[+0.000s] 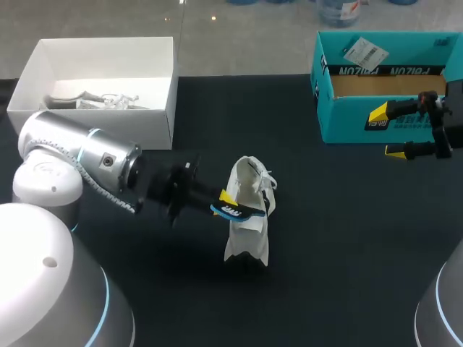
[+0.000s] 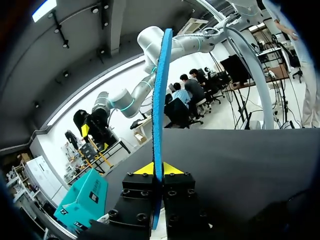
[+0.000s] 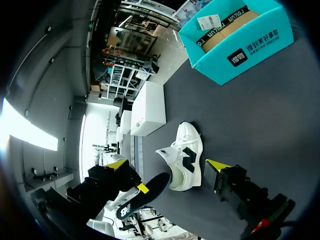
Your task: Take the shoe out of the shoebox, open the shoe tongue, remove and reinsert the insole, then place the shoe into the shoebox
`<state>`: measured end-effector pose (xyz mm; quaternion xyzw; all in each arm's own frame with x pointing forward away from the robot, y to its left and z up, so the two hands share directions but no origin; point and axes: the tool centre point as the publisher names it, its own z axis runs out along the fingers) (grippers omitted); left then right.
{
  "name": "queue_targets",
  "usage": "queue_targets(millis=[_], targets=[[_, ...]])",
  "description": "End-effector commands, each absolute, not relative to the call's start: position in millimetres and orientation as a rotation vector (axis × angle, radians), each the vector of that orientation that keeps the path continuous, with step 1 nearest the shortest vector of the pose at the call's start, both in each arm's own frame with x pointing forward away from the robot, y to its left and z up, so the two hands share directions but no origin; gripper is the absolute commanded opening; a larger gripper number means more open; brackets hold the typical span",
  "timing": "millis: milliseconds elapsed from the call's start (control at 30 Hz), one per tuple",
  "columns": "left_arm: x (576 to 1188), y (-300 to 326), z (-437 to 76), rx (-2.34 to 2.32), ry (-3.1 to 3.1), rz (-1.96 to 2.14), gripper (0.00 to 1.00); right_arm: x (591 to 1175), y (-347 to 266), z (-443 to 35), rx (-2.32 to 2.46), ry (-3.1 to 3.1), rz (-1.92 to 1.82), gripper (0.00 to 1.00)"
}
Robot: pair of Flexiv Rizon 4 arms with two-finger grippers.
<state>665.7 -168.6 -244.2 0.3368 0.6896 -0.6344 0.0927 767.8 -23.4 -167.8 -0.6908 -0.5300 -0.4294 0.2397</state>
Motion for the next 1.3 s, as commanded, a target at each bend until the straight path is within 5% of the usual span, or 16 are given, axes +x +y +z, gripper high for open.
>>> queue_targets(millis=[33,1300], targets=[[659,-182,-255,0.995,2.023,-1.900,0.00,768,-22,-168,-1.897,-1.451,-1.171,1.00],[710,-192,-334,0.953,2.068,-1.743,0.00,768,-22,-168,-1.897,-1.451,-1.171,1.00]])
